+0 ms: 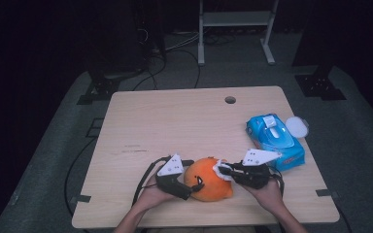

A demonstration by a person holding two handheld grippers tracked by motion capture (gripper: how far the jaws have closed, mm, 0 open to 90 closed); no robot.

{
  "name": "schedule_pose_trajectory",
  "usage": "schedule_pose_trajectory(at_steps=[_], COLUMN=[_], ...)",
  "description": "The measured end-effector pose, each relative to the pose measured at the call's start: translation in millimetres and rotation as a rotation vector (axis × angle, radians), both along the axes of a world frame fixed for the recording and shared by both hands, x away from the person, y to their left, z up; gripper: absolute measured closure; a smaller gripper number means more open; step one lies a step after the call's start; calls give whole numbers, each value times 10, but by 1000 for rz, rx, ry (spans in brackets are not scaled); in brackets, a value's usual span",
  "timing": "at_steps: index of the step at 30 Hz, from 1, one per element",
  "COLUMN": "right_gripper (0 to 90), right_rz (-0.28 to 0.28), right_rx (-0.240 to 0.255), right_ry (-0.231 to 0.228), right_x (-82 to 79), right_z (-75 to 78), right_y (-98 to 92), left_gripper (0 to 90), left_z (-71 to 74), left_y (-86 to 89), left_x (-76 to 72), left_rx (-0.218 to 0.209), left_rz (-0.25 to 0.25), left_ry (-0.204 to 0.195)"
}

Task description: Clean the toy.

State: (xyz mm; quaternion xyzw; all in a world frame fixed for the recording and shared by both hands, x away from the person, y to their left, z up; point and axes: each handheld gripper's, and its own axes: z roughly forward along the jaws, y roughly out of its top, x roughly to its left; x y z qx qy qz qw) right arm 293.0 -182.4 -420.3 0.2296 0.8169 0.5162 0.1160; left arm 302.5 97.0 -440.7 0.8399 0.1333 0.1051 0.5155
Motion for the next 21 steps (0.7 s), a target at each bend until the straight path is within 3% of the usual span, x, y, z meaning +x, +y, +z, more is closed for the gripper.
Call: schedule_pose_trajectory(at_steps=[3,4,6,7,8,12,15,16,17,18,21], right_gripper=[812,811,811,811,811,811,812,811,811,810,811], right_rz=[29,39,39,34,19,-9,-7,50,50,93,79], right_rx=[10,-1,-9,-3,9,-6,-2,1,1,-6,-15], right_ry=[-15,-31,-37,-33,-4,28,44,35,35,16,-2], right_x=[-14,-25,-28,-15,17,39,9,-59,-59,-113,-102], right_z=[17,27,27,21,5,-48,-57,-43,-43,-32,-14], right_y=[85,120,112,75,-4,-122,-120,-50,-50,37,100], left_gripper=[69,144,231,231,255,258,258,257,257,256,255], left_z=[18,3,-15,-29,-48,-71,-78,-83,-83,-91,-101], left_y=[-41,-15,23,42,73,141,149,169,169,185,214], left_x=[-20,-24,-12,1,29,87,91,105,105,116,131], left_rx=[3,12,-1,-11,-12,-31,-34,-35,-35,-41,-52], left_rz=[-4,-8,-3,3,23,44,49,57,57,59,61], left_ry=[-10,-27,-17,2,13,61,68,77,77,90,109])
